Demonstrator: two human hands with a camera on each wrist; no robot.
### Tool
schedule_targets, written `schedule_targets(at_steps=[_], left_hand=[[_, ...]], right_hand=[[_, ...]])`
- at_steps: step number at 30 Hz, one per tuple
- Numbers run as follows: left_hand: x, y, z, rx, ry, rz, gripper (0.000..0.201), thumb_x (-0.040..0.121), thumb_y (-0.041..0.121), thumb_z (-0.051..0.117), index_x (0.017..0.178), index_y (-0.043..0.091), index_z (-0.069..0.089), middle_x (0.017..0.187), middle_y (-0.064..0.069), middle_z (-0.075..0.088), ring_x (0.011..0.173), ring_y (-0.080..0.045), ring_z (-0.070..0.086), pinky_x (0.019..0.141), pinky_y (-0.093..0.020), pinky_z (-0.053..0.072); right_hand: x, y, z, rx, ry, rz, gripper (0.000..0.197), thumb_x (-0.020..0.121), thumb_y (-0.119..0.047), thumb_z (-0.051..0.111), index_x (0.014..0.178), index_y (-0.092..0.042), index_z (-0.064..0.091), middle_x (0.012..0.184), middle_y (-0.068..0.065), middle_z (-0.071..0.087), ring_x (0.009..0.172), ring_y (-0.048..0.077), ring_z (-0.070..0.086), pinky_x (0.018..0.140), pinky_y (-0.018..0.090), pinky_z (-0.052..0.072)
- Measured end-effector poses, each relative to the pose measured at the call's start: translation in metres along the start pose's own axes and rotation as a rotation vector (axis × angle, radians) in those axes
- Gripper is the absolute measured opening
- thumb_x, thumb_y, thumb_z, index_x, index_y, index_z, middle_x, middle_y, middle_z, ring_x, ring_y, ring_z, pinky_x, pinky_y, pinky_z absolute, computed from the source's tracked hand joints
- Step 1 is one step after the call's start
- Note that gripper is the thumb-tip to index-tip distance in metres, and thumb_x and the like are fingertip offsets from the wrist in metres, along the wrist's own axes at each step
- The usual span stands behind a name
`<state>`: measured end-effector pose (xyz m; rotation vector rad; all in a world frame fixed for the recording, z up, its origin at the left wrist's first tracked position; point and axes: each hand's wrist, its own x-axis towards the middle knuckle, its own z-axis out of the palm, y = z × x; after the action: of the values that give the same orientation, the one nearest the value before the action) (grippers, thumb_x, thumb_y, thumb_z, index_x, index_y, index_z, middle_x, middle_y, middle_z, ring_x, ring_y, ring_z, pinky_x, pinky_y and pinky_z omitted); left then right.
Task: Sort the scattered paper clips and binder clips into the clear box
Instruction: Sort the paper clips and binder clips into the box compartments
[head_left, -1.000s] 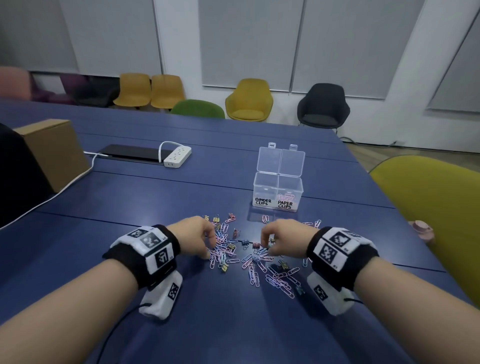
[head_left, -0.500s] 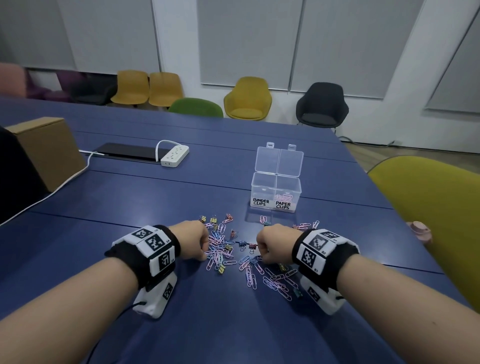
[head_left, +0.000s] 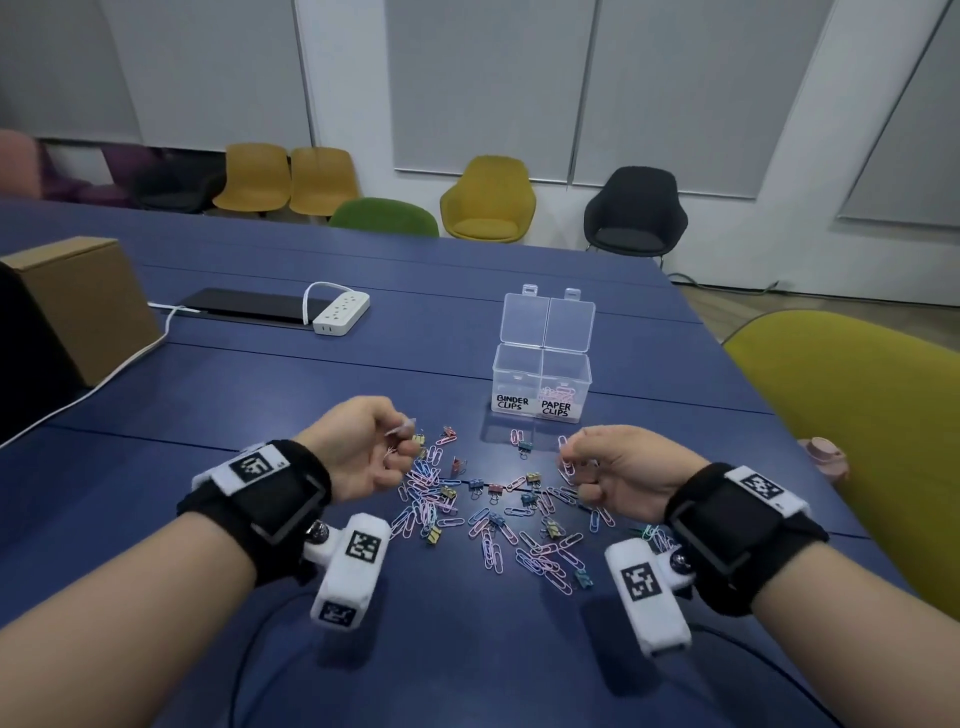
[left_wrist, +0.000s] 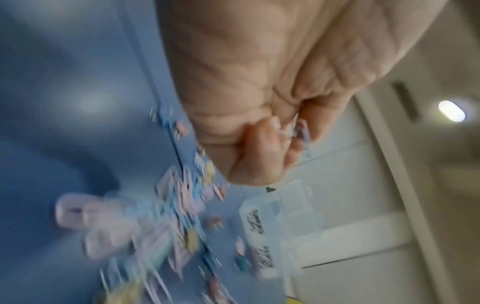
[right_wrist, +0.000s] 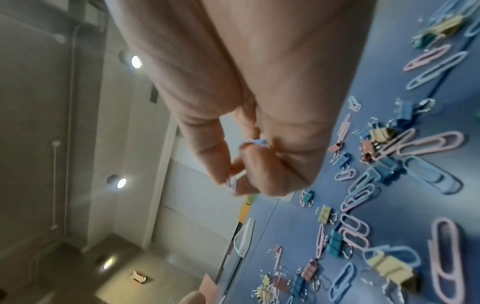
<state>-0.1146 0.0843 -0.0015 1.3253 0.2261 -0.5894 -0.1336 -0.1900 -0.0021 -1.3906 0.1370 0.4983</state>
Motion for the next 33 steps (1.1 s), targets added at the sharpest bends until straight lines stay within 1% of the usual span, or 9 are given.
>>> schedule_targets(at_steps=[5, 10, 12, 16, 18, 21, 25, 27, 33], left_hand=[[-0.008, -0.004, 0.007, -0.364, -0.233, 0.021, 0.008, 0.061, 0.012, 0.040, 0.066, 0.008, 0.043, 0.063, -0.004, 0.039, 0.047, -0.013, 0.034, 0.033, -0.019, 0.024], [-0.007, -0.014, 0.025, -0.085, -0.202, -0.057, 0.019, 0.080, 0.021, 0.047, 0.068, 0.007, 0.053, 0.062, -0.003, 0.043, 0.045, -0.011, 0.037, 0.032, -0.016, 0.021], [-0.003, -0.022, 0.032, 0.139, -0.129, -0.047, 0.028, 0.093, 0.025, 0.045, 0.067, 0.012, 0.050, 0.060, 0.001, 0.038, 0.045, -0.009, 0.031, 0.033, -0.015, 0.018], [-0.001, -0.033, 0.051, 0.482, -0.079, 0.004, 0.029, 0.097, 0.015, 0.037, 0.073, 0.013, 0.053, 0.057, 0.003, 0.031, 0.045, -0.009, 0.023, 0.037, -0.015, 0.016], [-0.004, -0.033, 0.061, 0.666, -0.120, 0.035, 0.028, 0.095, 0.006, 0.035, 0.080, 0.012, 0.058, 0.058, 0.002, 0.033, 0.044, -0.009, 0.026, 0.041, -0.017, 0.018], [-0.007, -0.030, 0.070, 1.133, -0.149, 0.142, 0.013, 0.089, 0.013, 0.052, 0.083, 0.018, 0.062, 0.061, 0.003, 0.044, 0.049, -0.012, 0.038, 0.047, -0.022, 0.034], [-0.008, -0.032, 0.075, 1.543, -0.175, 0.277, 0.013, 0.077, 0.015, 0.068, 0.086, 0.024, 0.067, 0.062, 0.010, 0.048, 0.059, -0.008, 0.046, 0.060, -0.022, 0.041], [-0.004, -0.036, 0.076, 1.614, -0.170, 0.299, 0.016, 0.075, 0.014, 0.069, 0.086, 0.024, 0.067, 0.064, 0.011, 0.048, 0.067, -0.013, 0.049, 0.066, -0.022, 0.042], [0.006, -0.041, 0.077, 1.679, -0.147, 0.341, 0.010, 0.075, 0.016, 0.071, 0.083, 0.021, 0.067, 0.074, 0.008, 0.054, 0.073, -0.014, 0.050, 0.068, -0.022, 0.038]], right_hand=[[-0.009, 0.007, -0.005, 0.250, 0.012, -0.026, 0.011, 0.079, -0.001, 0.056, 0.076, -0.010, 0.050, 0.063, 0.004, 0.050, 0.045, 0.008, 0.037, 0.036, 0.015, 0.025], [-0.016, 0.007, 0.000, 0.359, -0.041, -0.012, 0.007, 0.073, -0.011, 0.053, 0.079, -0.007, 0.054, 0.061, 0.003, 0.046, 0.048, 0.011, 0.038, 0.038, 0.017, 0.025], [-0.017, 0.009, 0.001, 0.285, -0.057, 0.027, 0.014, 0.085, -0.014, 0.050, 0.073, -0.010, 0.051, 0.056, -0.001, 0.041, 0.043, 0.009, 0.034, 0.035, 0.016, 0.023], [-0.019, 0.015, 0.003, -0.279, 0.034, 0.048, 0.025, 0.095, -0.013, 0.043, 0.073, -0.012, 0.054, 0.053, -0.004, 0.028, 0.039, 0.006, 0.021, 0.036, 0.012, 0.015], [-0.024, 0.016, 0.006, -0.708, 0.035, 0.037, 0.021, 0.092, -0.015, 0.048, 0.074, -0.013, 0.059, 0.052, -0.003, 0.032, 0.037, 0.008, 0.025, 0.038, 0.015, 0.020], [-0.027, 0.017, 0.011, -1.194, -0.012, -0.052, 0.017, 0.085, -0.021, 0.064, 0.070, -0.016, 0.060, 0.046, -0.010, 0.047, 0.040, 0.002, 0.041, 0.042, 0.016, 0.034], [-0.024, 0.022, 0.020, -1.429, -0.077, -0.124, 0.019, 0.078, -0.022, 0.071, 0.066, -0.027, 0.057, 0.064, -0.014, 0.052, 0.063, 0.003, 0.048, 0.057, 0.019, 0.038], [-0.022, 0.025, 0.026, -1.517, -0.066, -0.136, 0.007, 0.078, -0.025, 0.071, 0.077, -0.023, 0.065, 0.071, -0.011, 0.056, 0.068, 0.008, 0.051, 0.058, 0.021, 0.038], [-0.012, 0.029, 0.038, -1.627, -0.049, -0.126, 0.014, 0.080, -0.019, 0.068, 0.091, -0.012, 0.070, 0.098, 0.007, 0.072, 0.077, 0.019, 0.055, 0.069, 0.027, 0.045]])
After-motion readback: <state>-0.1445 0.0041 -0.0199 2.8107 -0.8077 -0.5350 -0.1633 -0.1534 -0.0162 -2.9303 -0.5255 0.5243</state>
